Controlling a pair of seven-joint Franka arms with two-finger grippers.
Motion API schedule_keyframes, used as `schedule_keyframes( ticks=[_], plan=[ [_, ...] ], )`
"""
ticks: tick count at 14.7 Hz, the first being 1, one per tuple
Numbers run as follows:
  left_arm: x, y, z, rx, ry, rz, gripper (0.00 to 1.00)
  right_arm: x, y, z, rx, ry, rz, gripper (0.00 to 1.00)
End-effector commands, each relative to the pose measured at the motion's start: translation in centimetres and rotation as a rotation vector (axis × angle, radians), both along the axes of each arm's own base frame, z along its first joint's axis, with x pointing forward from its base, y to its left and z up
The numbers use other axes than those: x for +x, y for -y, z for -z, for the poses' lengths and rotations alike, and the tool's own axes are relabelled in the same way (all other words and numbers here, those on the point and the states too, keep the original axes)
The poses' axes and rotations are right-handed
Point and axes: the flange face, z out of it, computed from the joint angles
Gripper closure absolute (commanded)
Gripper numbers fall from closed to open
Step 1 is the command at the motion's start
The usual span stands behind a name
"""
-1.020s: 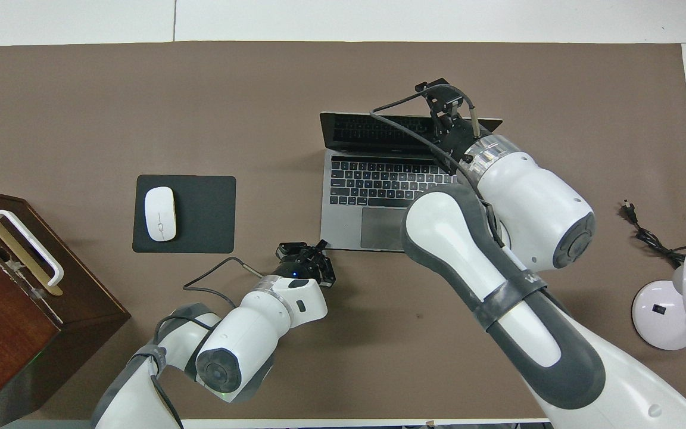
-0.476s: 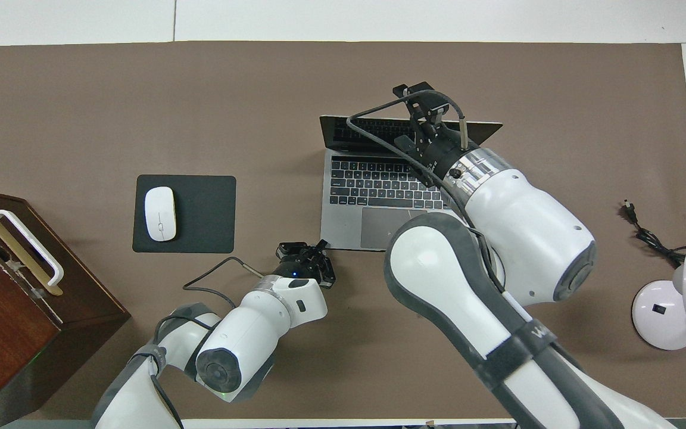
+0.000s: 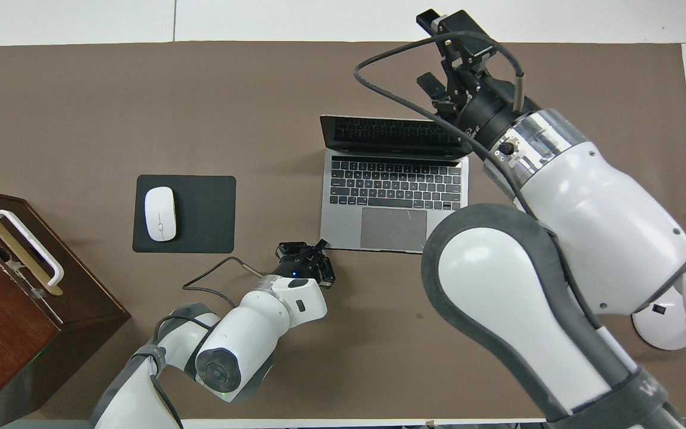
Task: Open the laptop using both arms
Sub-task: 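Push the lid fully open and withdraw the right gripper upward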
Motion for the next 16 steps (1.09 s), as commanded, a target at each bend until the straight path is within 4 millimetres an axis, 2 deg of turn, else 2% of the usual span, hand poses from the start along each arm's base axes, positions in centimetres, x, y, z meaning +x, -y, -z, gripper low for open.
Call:
schedule_keyframes(
  ticks=[1, 2, 4, 9, 10, 12, 16],
  plan=[
    [0.9, -0.8, -1.3, -0.018, 0.038, -0.012, 1.00, 3.3, 3.3, -1.3, -0.163, 0.052, -0.093, 0.00],
    [0.7, -0.9, -1.6, -0.021, 0.039, -0.012, 1.00, 4.0, 4.5, -2.4, -0.214, 0.064, -0.123, 0.00],
    [0.3, -1.3, -1.8, -0.022, 0.039, -0.012, 1.00, 4.5, 5.2, -3.0, -0.285, 0.063, -0.170, 0.00],
    [-0.3, -1.9, -2.4, -0.030, 0.038, -0.019, 1.00, 5.6, 7.6, -3.5, -0.549, -0.007, -0.329, 0.00],
    [-0.4, -2.3, -2.5, -0.033, 0.036, -0.027, 1.00, 5.6, 8.0, -3.0, -0.602, -0.048, -0.370, 0.00],
    [-0.5, -2.9, -3.0, -0.038, 0.037, -0.037, 1.00, 4.9, 8.5, -2.2, -0.738, -0.133, -0.480, 0.00],
    [-0.3, -3.9, -4.4, -0.019, 0.000, -0.058, 1.00, 1.3, 9.7, -1.4, -0.835, -0.396, -0.682, 0.00]
  ],
)
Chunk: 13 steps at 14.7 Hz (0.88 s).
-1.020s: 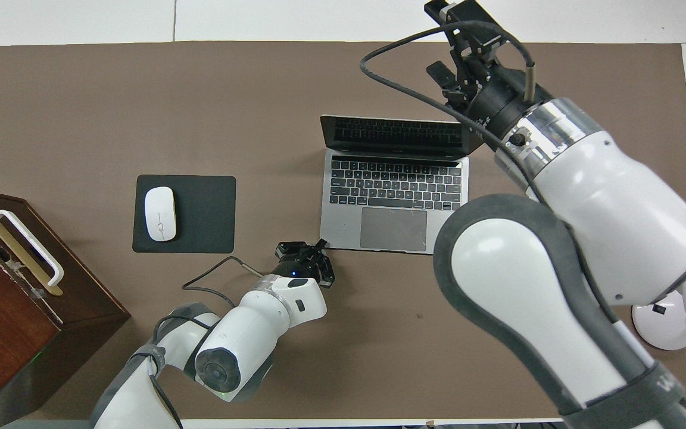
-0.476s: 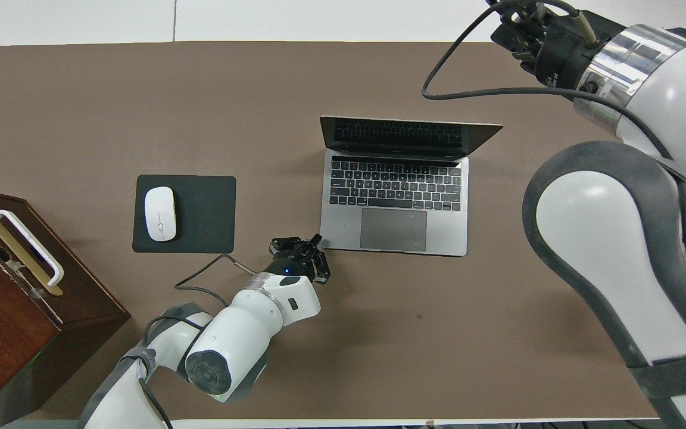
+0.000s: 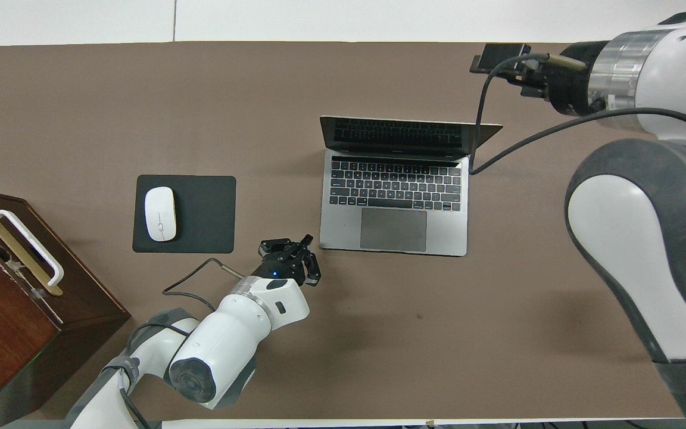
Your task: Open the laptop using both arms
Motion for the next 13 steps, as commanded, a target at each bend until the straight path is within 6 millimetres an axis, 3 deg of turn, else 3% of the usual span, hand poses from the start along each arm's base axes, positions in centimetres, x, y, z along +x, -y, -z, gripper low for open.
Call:
schedule_keyframes(
  ticks=[1, 4, 8, 11, 13],
  plan=[
    [-0.4, -1.5, -2.1, 0.025, -0.052, -0.017, 1.00, -3.0, 2.9, -0.7, -0.166, -0.163, -0.070, 0.00],
    [0.1, -2.6, -3.9, 0.058, -0.106, -0.032, 1.00, -6.3, 6.4, -1.4, -0.245, -0.340, -0.071, 0.00],
    [1.0, -4.9, -6.0, 0.096, -0.184, -0.076, 1.00, -9.0, 8.1, -1.6, -0.365, -0.478, -0.077, 0.00],
    [2.9, -6.2, -10.9, 0.156, -0.296, -0.100, 1.00, -10.3, 11.4, -2.8, -0.353, -0.513, -0.078, 0.00],
    [5.1, -8.2, -14.4, 0.211, -0.354, -0.097, 1.00, -10.2, 13.4, -4.0, -0.350, -0.479, -0.109, 0.00]
  ],
)
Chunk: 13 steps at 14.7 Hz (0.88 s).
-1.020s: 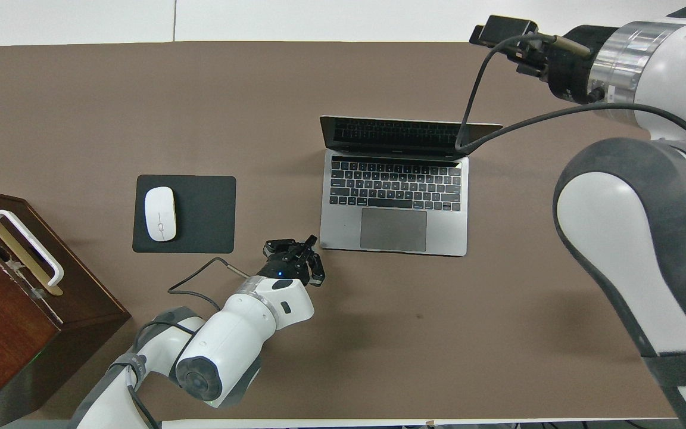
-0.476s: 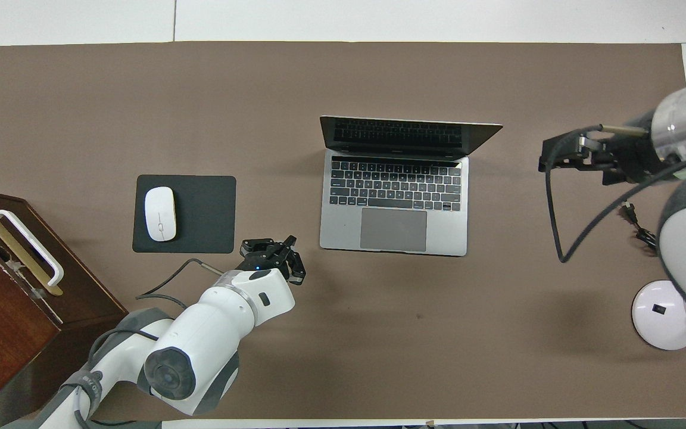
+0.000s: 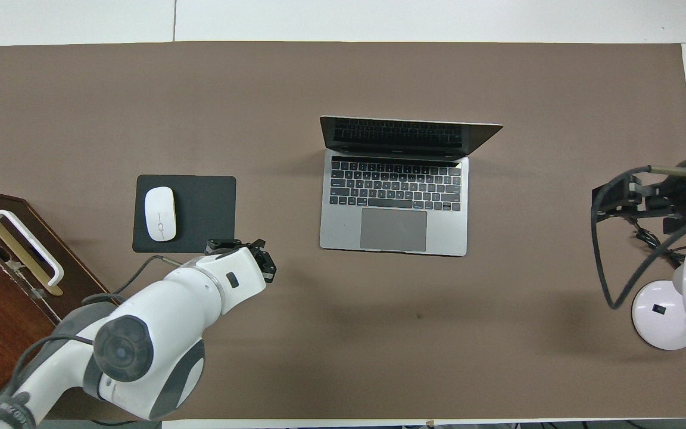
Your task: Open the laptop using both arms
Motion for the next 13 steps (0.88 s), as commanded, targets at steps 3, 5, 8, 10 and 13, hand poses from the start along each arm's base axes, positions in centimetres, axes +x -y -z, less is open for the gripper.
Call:
schedule_keyframes(
  ticks=[3, 5, 8, 10, 13],
  plan=[
    [3.3, -4.4, -7.1, 0.073, -0.101, -0.016, 1.00, 0.5, 3.6, -2.2, 0.003, 0.092, -0.105, 0.00],
    [4.0, -6.2, -8.2, 0.089, -0.146, -0.050, 0.96, 1.3, 4.4, -2.7, -0.003, 0.170, -0.119, 0.00],
    [5.1, -9.0, -10.1, 0.127, -0.188, -0.096, 0.83, 2.1, 5.6, -2.0, -0.008, 0.221, -0.154, 0.00],
    [5.7, -10.8, -11.5, 0.140, -0.210, -0.130, 0.67, 1.9, 5.6, -0.8, -0.004, 0.194, -0.148, 0.00],
    [6.3, -13.4, -12.5, 0.174, -0.215, -0.172, 0.00, 1.5, 5.5, 0.1, 0.004, 0.145, -0.144, 0.00]
  ],
)
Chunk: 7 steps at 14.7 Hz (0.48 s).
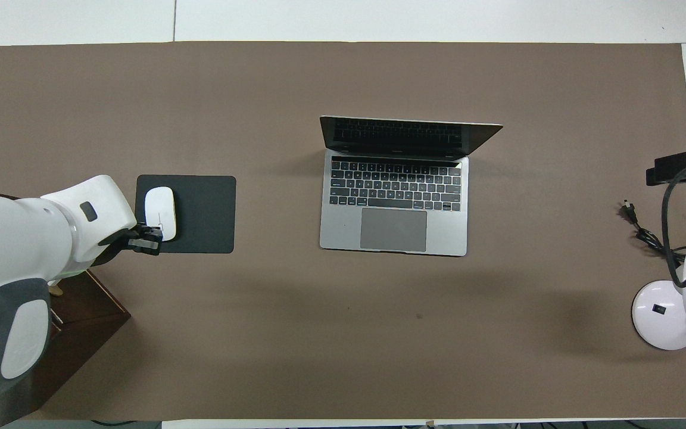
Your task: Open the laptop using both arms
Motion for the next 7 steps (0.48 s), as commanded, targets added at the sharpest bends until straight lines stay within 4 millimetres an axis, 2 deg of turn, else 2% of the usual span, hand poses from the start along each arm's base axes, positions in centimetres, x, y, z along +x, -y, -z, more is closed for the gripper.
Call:
schedule_keyframes(
  ticks=[1, 6, 7],
  plan=[
    [0.8, -2.8, -1.0, 0.037, -0.008, -0.044, 0.00, -0.8, 0.3, 0.9, -0.010, -0.037, -0.015, 0.00],
    [1.6, -8.6, -2.5, 0.030, 0.013, -0.167, 0.00, -0.8, 0.7, 0.7, -0.010, -0.036, -0.009, 0.00],
    [1.8, -8.9, -2.8, 0.028, 0.024, -0.178, 0.00, -0.5, 0.7, 0.5, -0.012, -0.032, -0.007, 0.00]
  ],
)
